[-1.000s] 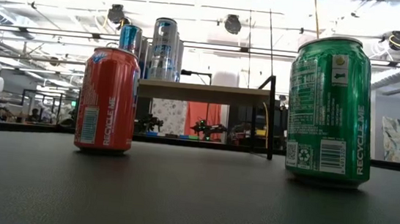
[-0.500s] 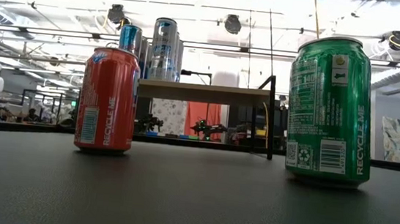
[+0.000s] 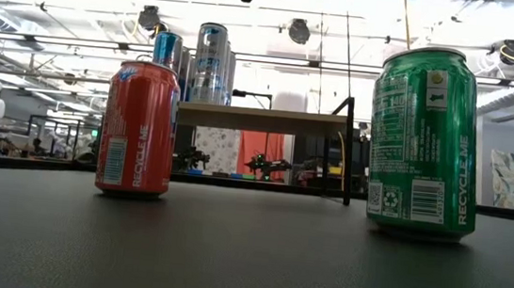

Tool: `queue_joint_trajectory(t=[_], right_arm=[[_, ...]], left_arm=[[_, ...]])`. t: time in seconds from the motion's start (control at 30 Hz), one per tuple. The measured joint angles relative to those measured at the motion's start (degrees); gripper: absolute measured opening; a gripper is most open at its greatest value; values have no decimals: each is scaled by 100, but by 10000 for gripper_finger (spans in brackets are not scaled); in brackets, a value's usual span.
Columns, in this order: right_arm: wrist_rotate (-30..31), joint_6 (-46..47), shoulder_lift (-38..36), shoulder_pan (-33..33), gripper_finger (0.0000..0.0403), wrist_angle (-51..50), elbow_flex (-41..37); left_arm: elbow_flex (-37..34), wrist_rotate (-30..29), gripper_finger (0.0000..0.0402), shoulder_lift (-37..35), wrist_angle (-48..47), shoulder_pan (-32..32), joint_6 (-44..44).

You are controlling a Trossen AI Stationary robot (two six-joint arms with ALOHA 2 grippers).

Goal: Place canned beverage on shelf
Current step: Put the top green soda can on the shelf

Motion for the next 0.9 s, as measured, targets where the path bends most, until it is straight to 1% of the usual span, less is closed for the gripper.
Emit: queue_joint_trajectory(t=[0.13, 0.43, 0.5, 0.73, 0.9], right_arm=[[-46, -2, 105, 0, 270, -29, -2], [-179, -103, 277, 9, 270, -146, -9], [-181, -152, 315, 9, 270, -165, -9], [-150, -163, 369, 9, 270, -285, -7], [-184, -160, 369, 9, 272, -299, -7]], left_arm=[[0, -9, 338, 94, -187, -33, 59], [0, -91, 338, 283, -114, -197, 91], [0, -225, 332, 307, -153, -225, 102], [-7, -290, 293, 328, -194, -227, 113], [-7, -295, 289, 326, -206, -227, 110]])
